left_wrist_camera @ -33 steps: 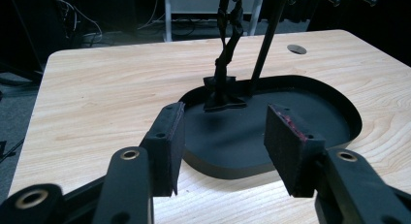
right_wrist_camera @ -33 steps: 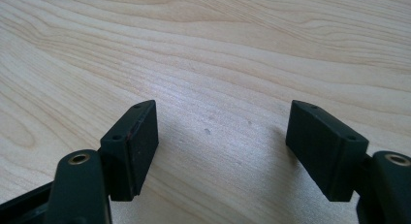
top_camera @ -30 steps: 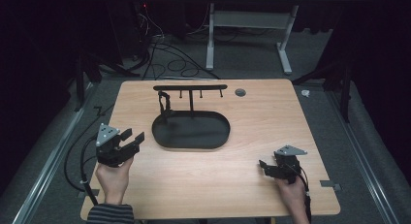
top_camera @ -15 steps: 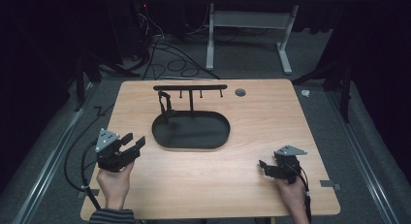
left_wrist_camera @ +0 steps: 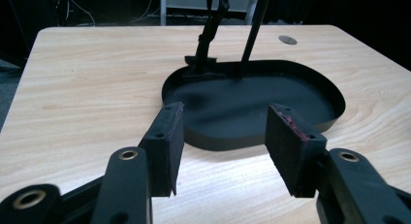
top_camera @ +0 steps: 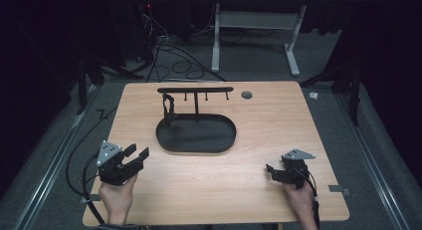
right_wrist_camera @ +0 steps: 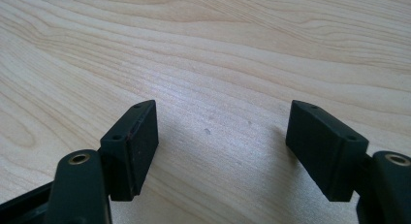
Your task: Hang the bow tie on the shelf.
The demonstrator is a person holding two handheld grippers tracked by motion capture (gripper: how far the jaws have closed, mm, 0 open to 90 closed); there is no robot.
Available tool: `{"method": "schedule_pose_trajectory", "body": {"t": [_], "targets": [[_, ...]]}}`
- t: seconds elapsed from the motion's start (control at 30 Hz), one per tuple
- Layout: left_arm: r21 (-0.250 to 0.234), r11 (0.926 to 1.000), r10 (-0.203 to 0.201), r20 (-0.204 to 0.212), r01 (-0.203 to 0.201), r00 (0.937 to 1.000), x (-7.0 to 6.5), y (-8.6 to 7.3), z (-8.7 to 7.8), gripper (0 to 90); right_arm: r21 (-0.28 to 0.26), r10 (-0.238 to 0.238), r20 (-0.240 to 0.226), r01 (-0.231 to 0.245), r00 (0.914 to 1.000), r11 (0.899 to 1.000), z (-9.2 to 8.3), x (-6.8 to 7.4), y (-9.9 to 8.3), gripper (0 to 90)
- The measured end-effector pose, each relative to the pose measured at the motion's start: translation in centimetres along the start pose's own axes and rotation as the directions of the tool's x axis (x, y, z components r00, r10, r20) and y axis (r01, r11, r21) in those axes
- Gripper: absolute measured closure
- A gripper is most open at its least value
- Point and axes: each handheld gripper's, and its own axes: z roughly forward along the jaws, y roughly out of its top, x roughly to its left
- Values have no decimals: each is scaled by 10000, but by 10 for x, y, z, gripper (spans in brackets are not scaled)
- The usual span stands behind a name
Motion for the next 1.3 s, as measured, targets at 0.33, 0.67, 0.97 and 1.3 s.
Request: {"method": "schedule_pose_trajectory", "body": {"t": [0.33, 0.67, 0.97, 1.3], "targets": [[257, 9995, -199, 123, 196, 9997, -1, -16, 2, 476, 1, 1, 1, -1, 10000, 10000, 0, 0, 0, 287], [744, 9970, -234, 267, 213, 9994, -4, -31, 12, 470, 4, 2, 0, -2, 10000, 10000, 0, 0, 0, 288], [1186, 9929, -154, 437, 102, 9989, -10, -43, 25, 468, 0, -7, 3, 7, 10000, 10000, 0, 0, 0, 287], [1868, 9824, -46, 614, -69, 9981, -17, -60, 44, 470, 4, 9, 6, -9, 10000, 10000, 0, 0, 0, 287]]}}
